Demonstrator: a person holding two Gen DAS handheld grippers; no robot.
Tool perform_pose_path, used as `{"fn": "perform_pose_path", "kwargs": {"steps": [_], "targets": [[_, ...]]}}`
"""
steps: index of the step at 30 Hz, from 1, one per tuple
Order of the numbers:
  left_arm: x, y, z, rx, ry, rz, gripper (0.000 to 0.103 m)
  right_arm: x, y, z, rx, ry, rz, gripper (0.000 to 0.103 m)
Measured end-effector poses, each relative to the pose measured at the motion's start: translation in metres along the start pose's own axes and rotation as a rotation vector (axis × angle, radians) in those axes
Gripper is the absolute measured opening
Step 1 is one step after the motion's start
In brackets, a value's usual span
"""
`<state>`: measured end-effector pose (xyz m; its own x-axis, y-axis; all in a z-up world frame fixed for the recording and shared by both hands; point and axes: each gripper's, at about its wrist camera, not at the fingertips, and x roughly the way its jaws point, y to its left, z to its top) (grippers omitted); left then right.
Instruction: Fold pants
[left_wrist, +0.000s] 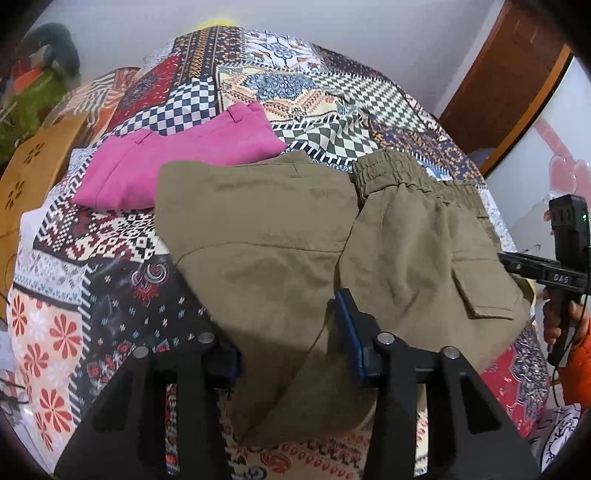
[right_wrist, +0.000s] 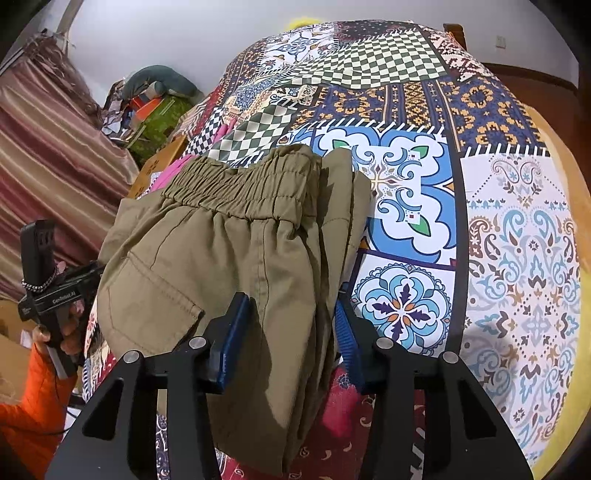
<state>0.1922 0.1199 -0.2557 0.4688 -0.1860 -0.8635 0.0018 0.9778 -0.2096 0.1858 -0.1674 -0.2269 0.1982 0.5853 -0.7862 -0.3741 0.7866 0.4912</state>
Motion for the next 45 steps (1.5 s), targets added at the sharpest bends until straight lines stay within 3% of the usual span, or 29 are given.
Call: {"fn": "perform_pose_path", "kwargs": {"steps": [6, 9, 16, 19, 31, 45], "targets": [[0.021, 0.018, 0.013, -0.079, 0.011, -0.058, 0.044, 0.004, -0.001, 0.008, 0.007, -0.010, 0.001, 0.043], [0.025, 0.017, 0.019, -0.090, 0.007, -0.046, 0.043, 0.008, 0.000, 0.012, 0.014, -0.028, -0.006, 0.043], [0.015, 0.002, 0.023, -0.022, -0.021, 0.030, 0.012, 0.002, 0.011, 0.018, -0.033, -0.074, -0.048, 0.020], [0.007, -0.002, 0.024, -0.009, -0.044, 0.038, 0.008, -0.003, 0.016, 0.021, -0.058, -0.101, -0.063, 0.013], [-0.035, -0.034, 0.032, 0.106, -0.163, 0.104, 0.004, -0.029, 0.047, 0.031, -0.169, -0.200, -0.086, 0.008], [-0.076, -0.031, 0.048, 0.112, -0.272, 0.119, 0.004, -0.049, 0.080, 0.057, -0.270, -0.277, -0.096, 0.008]]}}
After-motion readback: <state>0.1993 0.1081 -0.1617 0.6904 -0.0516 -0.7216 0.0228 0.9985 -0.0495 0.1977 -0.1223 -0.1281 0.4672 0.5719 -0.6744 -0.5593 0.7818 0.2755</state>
